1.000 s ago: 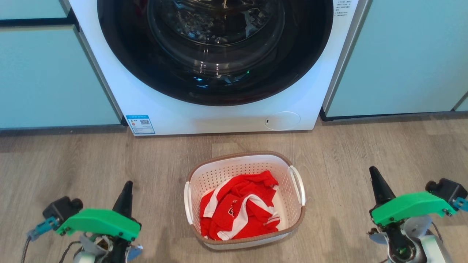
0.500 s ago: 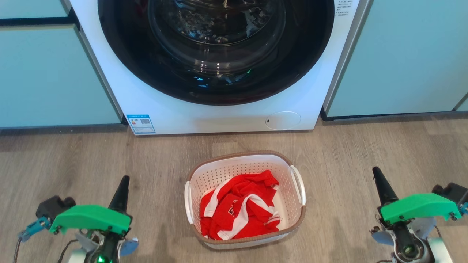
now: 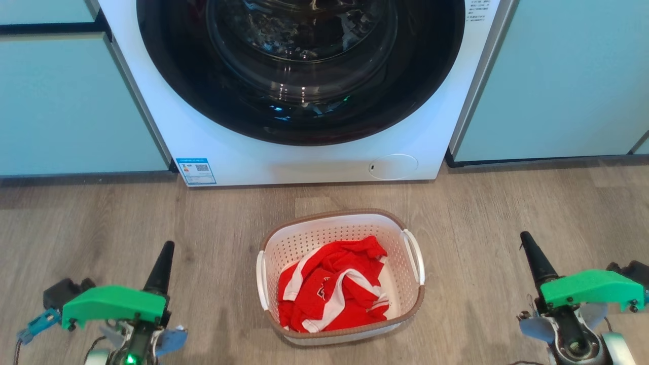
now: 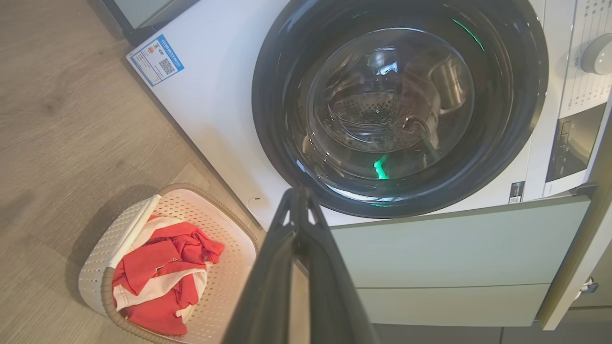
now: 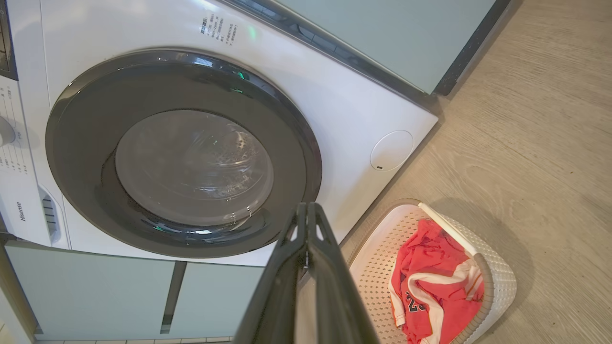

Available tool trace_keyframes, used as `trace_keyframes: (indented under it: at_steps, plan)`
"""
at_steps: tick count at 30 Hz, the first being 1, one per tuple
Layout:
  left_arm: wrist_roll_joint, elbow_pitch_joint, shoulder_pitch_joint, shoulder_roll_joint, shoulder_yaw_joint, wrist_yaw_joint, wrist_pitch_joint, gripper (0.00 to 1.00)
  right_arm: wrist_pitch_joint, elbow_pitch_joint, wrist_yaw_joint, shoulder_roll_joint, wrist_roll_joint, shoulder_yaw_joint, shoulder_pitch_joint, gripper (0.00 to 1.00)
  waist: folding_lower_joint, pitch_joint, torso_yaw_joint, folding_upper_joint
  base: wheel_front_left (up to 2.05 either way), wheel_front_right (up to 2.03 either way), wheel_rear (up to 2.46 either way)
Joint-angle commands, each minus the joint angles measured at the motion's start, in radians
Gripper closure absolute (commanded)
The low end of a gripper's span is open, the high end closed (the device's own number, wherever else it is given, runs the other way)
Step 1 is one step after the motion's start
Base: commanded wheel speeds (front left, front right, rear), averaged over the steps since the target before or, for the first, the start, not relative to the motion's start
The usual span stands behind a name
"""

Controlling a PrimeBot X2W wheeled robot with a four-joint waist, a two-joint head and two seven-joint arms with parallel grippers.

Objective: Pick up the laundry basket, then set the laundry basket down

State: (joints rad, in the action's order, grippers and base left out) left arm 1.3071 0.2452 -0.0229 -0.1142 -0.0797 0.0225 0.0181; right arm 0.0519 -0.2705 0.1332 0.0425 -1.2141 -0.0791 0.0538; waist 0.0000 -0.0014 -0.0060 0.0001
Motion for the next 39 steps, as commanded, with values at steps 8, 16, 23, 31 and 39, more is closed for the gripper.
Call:
trace_keyframes:
  at_steps: [8,16,23,31,39]
  plan:
    - [0.084,-0.02,-0.069,0.012,0.075,0.034,0.025,1.0,0.02,0.03,-0.002,0.008,-0.108,-0.003,0.05,1.0,0.0,0.001,0.001,-0.0001,0.0,0.0,0.0]
    - [0.156,-0.014,-0.074,0.026,0.109,0.058,0.044,1.0,0.033,0.028,-0.002,0.008,-0.199,-0.013,0.051,1.0,0.0,0.002,0.003,-0.0001,0.0,0.0,0.0]
    - [0.219,-0.008,-0.078,0.038,0.139,0.078,0.061,1.0,0.045,0.027,-0.002,0.008,-0.279,-0.022,0.052,1.0,0.0,0.003,0.004,-0.0001,0.0,0.0,0.0]
    - [0.291,-0.002,-0.083,0.052,0.173,0.102,0.081,1.0,0.058,0.026,-0.002,0.009,-0.37,-0.032,0.054,1.0,0.0,0.004,0.006,-0.0001,0.0,0.0,0.0]
    - [0.31,0.0,-0.084,0.056,0.183,0.108,0.087,1.0,0.061,0.026,-0.002,0.009,-0.394,-0.035,0.054,1.0,0.0,0.004,0.006,-0.0001,0.0,0.0,0.0]
